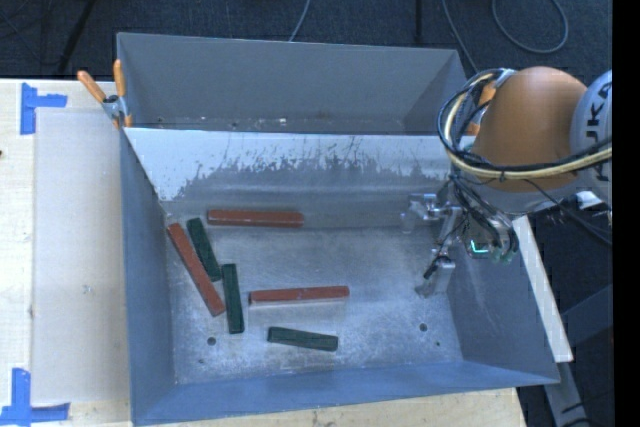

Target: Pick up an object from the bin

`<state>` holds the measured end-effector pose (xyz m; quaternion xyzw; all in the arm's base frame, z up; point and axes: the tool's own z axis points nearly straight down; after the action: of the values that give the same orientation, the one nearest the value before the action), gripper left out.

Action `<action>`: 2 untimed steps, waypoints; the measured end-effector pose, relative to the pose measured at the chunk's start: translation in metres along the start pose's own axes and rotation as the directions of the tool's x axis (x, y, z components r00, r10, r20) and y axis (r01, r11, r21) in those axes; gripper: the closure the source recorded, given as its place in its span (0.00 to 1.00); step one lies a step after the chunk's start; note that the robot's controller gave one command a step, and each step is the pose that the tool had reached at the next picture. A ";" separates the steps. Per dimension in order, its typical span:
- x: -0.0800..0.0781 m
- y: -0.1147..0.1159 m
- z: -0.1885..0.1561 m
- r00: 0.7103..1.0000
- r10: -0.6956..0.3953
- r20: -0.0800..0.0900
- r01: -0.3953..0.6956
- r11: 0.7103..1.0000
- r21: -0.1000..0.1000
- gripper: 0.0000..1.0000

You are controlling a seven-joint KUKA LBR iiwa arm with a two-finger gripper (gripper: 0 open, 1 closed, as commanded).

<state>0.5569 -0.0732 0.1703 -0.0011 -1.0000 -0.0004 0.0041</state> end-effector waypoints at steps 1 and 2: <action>-0.002 0.052 0.103 0.975 -0.224 0.002 0.224 0.975 -0.001 0.00; -0.009 0.124 0.101 0.986 -0.165 0.009 0.165 0.986 -0.001 0.00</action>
Offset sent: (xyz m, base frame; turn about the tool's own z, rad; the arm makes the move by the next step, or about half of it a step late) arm 0.0028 0.0499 -0.1003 -0.2251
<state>0.5649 0.0511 0.0696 0.0816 -0.9967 -0.0017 -0.0005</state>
